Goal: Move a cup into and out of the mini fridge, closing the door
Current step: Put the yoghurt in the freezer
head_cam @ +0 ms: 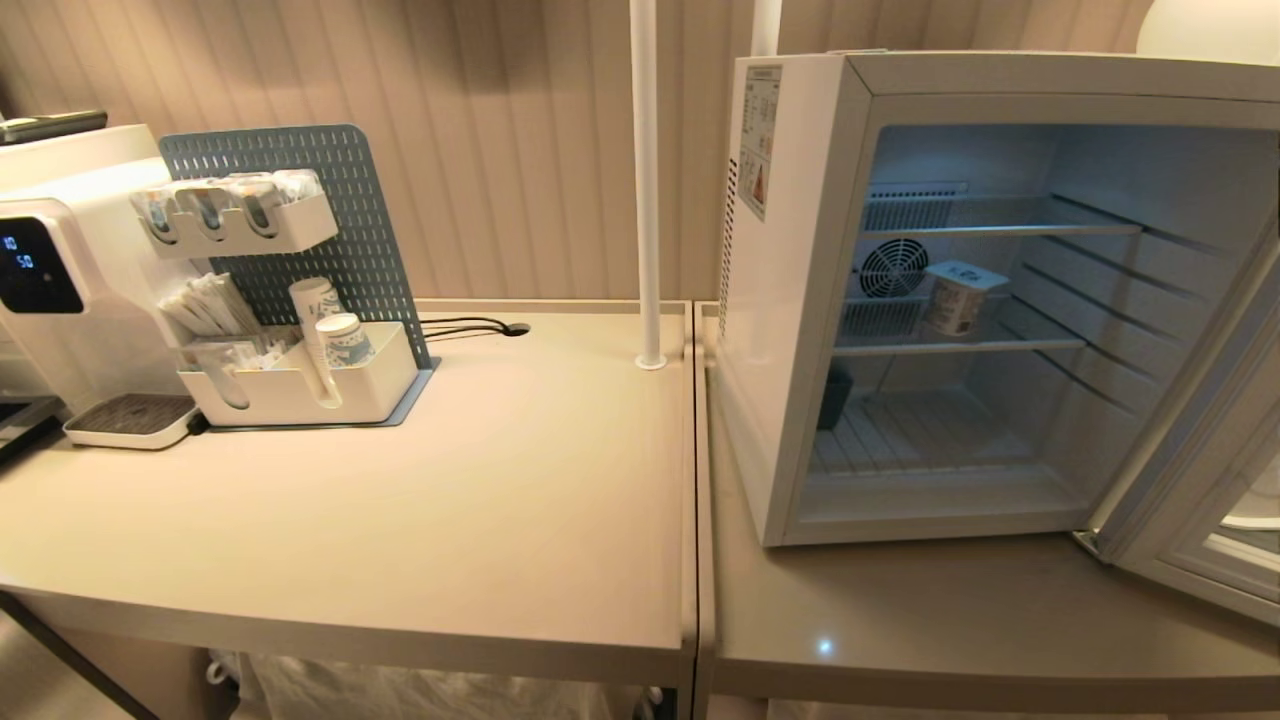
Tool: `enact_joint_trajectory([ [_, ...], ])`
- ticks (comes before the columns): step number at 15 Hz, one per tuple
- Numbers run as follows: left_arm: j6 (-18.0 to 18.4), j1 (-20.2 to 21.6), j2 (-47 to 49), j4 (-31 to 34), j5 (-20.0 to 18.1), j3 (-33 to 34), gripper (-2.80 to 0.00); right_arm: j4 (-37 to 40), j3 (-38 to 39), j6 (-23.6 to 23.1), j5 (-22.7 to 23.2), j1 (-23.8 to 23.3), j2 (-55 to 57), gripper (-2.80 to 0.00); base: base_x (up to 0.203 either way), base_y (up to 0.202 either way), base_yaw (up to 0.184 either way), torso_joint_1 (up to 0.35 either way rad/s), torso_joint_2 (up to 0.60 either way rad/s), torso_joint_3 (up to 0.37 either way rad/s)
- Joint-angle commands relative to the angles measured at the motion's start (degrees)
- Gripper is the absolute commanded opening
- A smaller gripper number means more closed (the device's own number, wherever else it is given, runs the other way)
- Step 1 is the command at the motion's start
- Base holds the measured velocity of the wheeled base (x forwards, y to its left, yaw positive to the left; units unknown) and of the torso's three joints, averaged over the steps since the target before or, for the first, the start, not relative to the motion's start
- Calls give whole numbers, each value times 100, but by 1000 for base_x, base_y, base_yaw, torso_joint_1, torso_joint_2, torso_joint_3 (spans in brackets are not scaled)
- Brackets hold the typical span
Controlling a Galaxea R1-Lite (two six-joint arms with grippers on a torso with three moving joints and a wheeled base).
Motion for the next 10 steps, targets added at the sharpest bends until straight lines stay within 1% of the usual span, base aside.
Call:
enact_joint_trajectory([
  [1, -5, 1, 9, -2, -2, 1, -280, 10, 3, -3, 2, -1, 27, -280, 0, 0, 0, 0, 0, 0],
  [4, -5, 1, 9, -2, -2, 1, -280, 16, -152, 35, 1, 3, 133, -280, 0, 0, 0, 0, 0, 0],
  [6, -5, 1, 9, -2, -2, 1, -280, 31, -508, 332, 44, 3, 420, -280, 0, 0, 0, 0, 0, 0],
  [8, -5, 1, 9, -2, -2, -8, -280, 44, -987, 580, 275, 7, 983, -280, 0, 0, 0, 0, 0, 0],
  [10, -5, 1, 9, -2, -2, 1, -280, 71, -1499, 680, 627, 10, 1850, -280, 0, 0, 0, 0, 0, 0],
])
